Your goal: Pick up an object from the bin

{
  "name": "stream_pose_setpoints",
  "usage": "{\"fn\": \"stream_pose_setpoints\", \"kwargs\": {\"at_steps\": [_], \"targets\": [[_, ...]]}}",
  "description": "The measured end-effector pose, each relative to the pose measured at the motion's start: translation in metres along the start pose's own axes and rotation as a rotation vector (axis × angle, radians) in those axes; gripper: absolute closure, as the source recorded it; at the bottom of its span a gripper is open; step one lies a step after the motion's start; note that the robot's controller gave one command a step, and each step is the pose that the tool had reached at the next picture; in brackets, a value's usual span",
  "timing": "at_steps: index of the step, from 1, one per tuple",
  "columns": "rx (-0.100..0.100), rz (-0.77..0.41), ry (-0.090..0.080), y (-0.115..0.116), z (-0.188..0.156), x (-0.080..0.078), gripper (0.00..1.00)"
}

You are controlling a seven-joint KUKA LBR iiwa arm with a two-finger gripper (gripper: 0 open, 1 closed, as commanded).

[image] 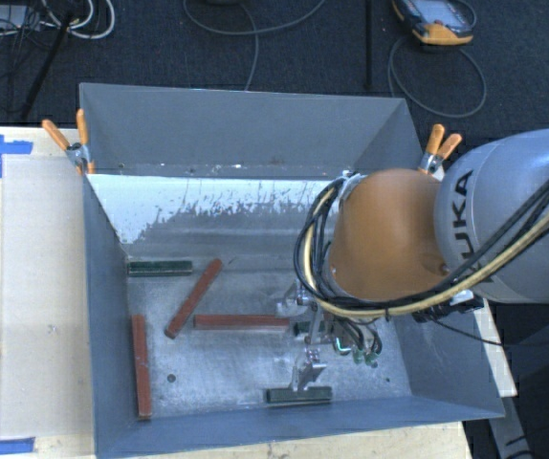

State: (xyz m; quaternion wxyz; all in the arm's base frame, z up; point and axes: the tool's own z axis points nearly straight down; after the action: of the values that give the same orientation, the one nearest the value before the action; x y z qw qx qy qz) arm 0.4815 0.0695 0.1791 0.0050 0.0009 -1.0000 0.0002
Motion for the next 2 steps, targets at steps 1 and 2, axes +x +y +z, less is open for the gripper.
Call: {"fn": "stream_pose_setpoints", "kwargs": {"at_steps": [1, 2], "targets": [[-0.001, 0.002, -0.008, 0.000, -0.004, -0.002, 0.00], [-0.001, -0.064, -0.014, -0.013, 0.025, -0.001, 0.00]]}}
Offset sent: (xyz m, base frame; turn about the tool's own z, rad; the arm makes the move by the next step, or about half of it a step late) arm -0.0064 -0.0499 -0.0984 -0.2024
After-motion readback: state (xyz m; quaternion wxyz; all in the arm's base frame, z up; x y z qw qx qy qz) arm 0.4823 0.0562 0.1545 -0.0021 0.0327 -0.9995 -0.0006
